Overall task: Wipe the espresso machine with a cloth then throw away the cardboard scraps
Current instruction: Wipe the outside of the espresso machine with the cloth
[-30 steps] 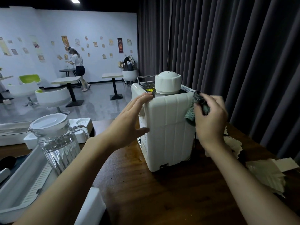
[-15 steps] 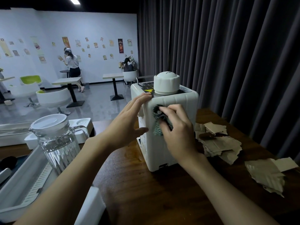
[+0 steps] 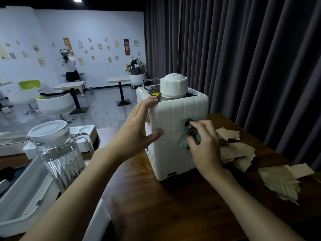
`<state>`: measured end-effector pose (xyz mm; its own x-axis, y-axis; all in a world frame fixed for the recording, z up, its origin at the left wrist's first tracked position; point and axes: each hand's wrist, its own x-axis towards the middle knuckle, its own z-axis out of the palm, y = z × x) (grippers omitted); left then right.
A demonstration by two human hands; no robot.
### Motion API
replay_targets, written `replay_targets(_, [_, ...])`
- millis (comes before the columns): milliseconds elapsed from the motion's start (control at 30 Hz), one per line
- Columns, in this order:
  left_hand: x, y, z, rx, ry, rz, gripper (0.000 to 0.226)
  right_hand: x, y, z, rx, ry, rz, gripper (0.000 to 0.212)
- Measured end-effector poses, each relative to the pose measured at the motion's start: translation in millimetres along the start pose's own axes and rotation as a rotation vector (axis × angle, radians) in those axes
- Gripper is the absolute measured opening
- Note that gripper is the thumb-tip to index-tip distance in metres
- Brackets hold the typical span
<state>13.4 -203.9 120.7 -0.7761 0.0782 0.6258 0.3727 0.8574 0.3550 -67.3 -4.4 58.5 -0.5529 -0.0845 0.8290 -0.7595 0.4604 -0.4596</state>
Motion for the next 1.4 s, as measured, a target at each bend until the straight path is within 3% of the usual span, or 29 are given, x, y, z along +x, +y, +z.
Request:
replay_targets(100, [-0.9,4.5,8.2,0.074,0.075,-0.022,0.073,2.9,5.4,-7.6,0.024,0.009,0.063,0.039])
replay_targets(233, [-4.1,16.6,18.1,0.129,0.262,-0.234,0.068,25.9,17.4,-25.0,0.277,0.149,0.359,0.041])
replay_targets(300, [-4.2,21.0,22.3,0.069,0.317,-0.307,0.076,40.7,27.0,-33.4,0.346,0.126,0.42,0.044])
replay_targets(467, [6.2,28.7,28.1,-0.066,0.356,-0.438,0.08,58.6,39.5,-37.9,0.525,-0.123,0.376,0.022])
replay_targets(733, [25.5,42.3,37.3,-0.112,0.435,-0.412,0.062,54.2,38.0,-39.2,0.619,-0.155,0.348,0.025])
replay_targets(967, [19.9,20.7,19.1,-0.24,0.422,-0.386,0.06,45.6,19.5,-41.1,0.575,-0.162,0.381,0.036])
replay_targets(1167, [9.0,-14.0,-21.1,-0.313,0.275,-0.362,0.062,17.1,-17.5,-35.1,0.603,-0.168,0.308,0.035])
replay_targets(1233, [9.9,-13.4,-33.1,-0.272,0.191,-0.359,0.061,15.1,-20.5,-32.9,0.627,-0.165,0.294,0.038])
replay_targets(1333, [15.3,2.2,-39.0,-0.038,0.068,-0.364,0.057,30.6,-11.5,-31.6,0.738,-0.108,0.445,0.036])
replay_targets(1400, [18.6,22.1,-31.6,0.104,0.121,-0.36,0.057,51.7,-1.8,-32.9,0.701,-0.103,0.482,0.027])
